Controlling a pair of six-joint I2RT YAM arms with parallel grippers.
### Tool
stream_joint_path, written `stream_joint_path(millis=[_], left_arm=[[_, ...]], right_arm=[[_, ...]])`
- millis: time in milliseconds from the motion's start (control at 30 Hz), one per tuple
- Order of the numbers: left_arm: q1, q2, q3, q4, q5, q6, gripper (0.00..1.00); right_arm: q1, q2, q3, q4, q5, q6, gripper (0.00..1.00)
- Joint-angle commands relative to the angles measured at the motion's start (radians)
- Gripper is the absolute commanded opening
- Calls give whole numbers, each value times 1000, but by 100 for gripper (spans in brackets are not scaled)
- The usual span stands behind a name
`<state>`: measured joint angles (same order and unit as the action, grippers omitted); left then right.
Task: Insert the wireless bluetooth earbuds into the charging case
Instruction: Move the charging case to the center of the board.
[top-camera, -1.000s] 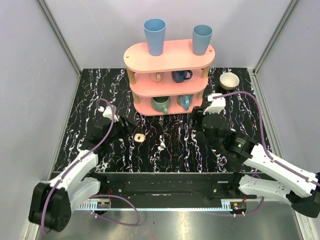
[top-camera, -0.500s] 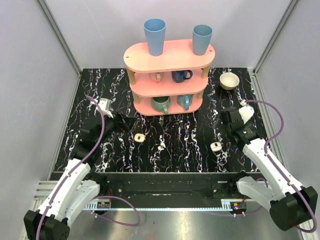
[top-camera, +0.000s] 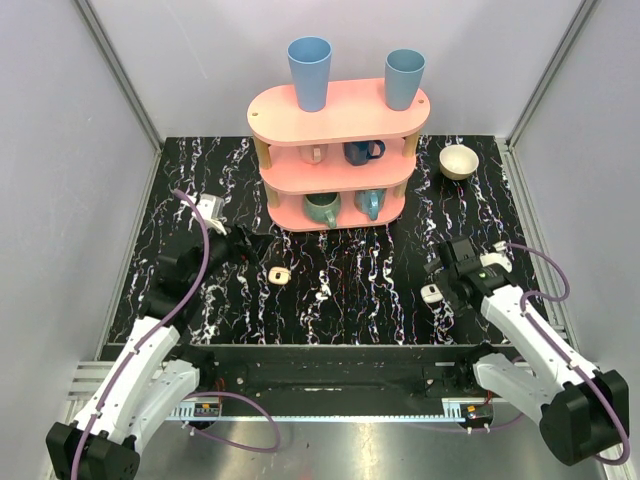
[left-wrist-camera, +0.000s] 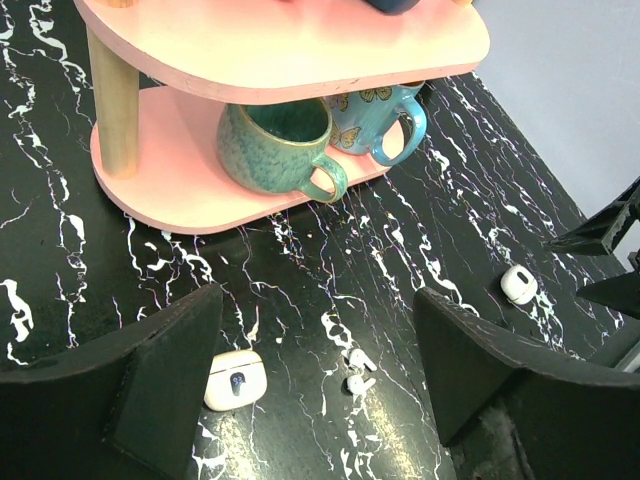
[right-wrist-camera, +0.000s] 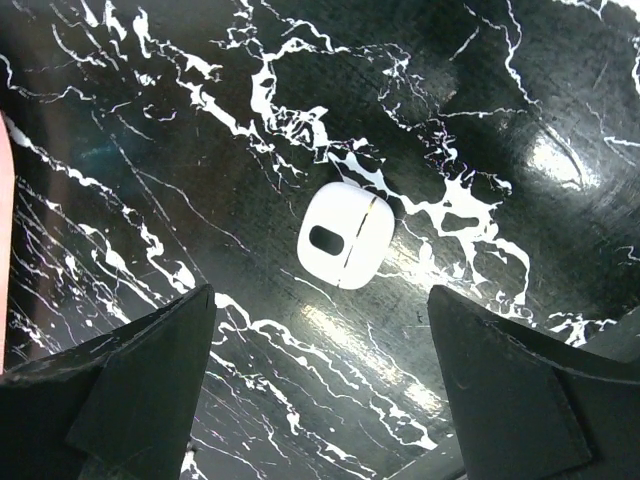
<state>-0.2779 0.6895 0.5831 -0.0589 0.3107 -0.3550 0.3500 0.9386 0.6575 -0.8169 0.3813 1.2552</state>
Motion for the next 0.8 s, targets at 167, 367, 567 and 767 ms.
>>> stream_joint_path(millis=[167, 367, 567, 767], left_arm=[[5, -1, 29, 33, -9, -6, 82], [5, -8, 26, 22, -25, -6, 82], [5, 1, 23, 31, -21, -10, 82], [5, 7, 23, 33, -18, -12, 82]], right_arm=[[-3, 149, 56, 28, -8, 131, 94], [-3, 235, 67, 27, -33, 191, 90], [-11, 289, 94, 30, -30, 202, 87], [-43, 293, 88, 36, -18, 220, 85]])
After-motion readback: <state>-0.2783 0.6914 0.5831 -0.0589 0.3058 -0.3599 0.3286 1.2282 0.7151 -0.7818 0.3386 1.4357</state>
